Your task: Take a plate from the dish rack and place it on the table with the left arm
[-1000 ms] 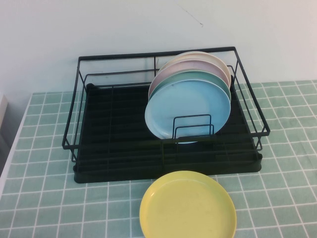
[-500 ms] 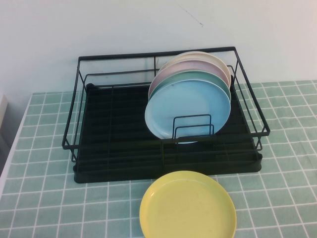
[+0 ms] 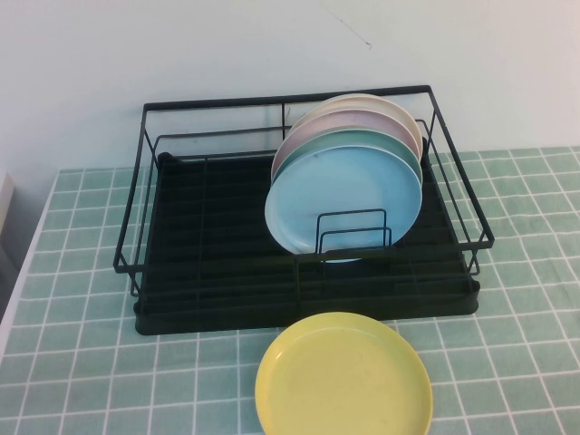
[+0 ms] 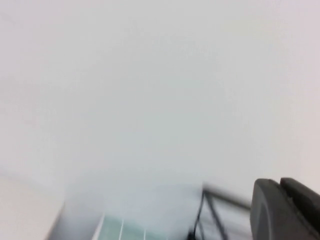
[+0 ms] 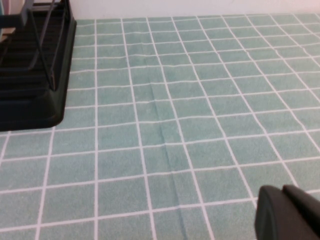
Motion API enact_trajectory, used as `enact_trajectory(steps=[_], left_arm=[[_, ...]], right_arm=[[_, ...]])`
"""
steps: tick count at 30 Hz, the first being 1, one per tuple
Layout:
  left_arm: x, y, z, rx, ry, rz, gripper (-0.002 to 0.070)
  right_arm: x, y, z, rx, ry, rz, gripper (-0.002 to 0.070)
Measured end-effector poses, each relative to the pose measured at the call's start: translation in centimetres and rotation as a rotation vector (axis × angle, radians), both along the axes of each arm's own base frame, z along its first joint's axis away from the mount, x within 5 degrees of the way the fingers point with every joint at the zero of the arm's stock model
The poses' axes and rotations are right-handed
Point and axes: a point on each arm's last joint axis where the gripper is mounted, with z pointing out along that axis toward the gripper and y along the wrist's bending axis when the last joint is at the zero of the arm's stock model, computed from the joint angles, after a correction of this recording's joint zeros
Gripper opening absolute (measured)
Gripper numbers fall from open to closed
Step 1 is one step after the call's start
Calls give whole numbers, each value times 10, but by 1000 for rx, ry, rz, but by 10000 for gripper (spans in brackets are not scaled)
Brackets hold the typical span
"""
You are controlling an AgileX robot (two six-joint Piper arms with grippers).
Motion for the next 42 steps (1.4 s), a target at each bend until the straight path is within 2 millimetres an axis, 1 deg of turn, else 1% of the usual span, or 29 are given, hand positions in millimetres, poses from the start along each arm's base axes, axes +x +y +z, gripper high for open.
enact_trajectory(steps=[8,9,11,14,16,18,20,23,24,26,27,28,30,32,33,35,37,39,42], left_arm=[[-10,15,20,-230,-270,93,-4],[-11,16,22,-227,-298,98,-4],[-18,17,32,-216,-428,112,-4],[-29,15,45,-145,-603,105,-4],[-33,11,55,-98,-657,79,-4],[-40,6,75,-45,-688,44,-4],[-52,1,106,30,-719,21,-4],[-76,-3,154,113,-721,10,-4],[-83,-3,170,124,-710,10,-4],[-88,-3,196,135,-650,6,-4],[-87,-3,210,142,-608,5,-4],[-84,-4,219,148,-564,3,-4],[-70,-4,238,155,-424,-7,-4],[-48,-5,250,159,-276,-18,-4],[-35,-5,254,162,-174,-26,-4],[-9,-7,253,166,-9,-38,-4],[16,-8,245,181,138,-47,-4],[39,-9,237,205,244,-53,-4],[71,-13,222,162,387,-104,-4]], right_arm=[[0,0,0,0,0,0,-2],[0,0,0,0,0,0,-2],[0,0,0,0,0,0,-2],[0,0,0,0,0,0,-2],[0,0,0,0,0,0,-2],[0,0,0,0,0,0,-2],[0,0,0,0,0,0,-2],[0,0,0,0,0,0,-2],[0,0,0,0,0,0,-2],[0,0,0,0,0,0,-2],[0,0,0,0,0,0,-2],[0,0,0,0,0,0,-2],[0,0,0,0,0,0,-2],[0,0,0,0,0,0,-2],[0,0,0,0,0,0,-2],[0,0,0,0,0,0,-2],[0,0,0,0,0,0,-2],[0,0,0,0,0,0,-2],[0,0,0,0,0,0,-2]])
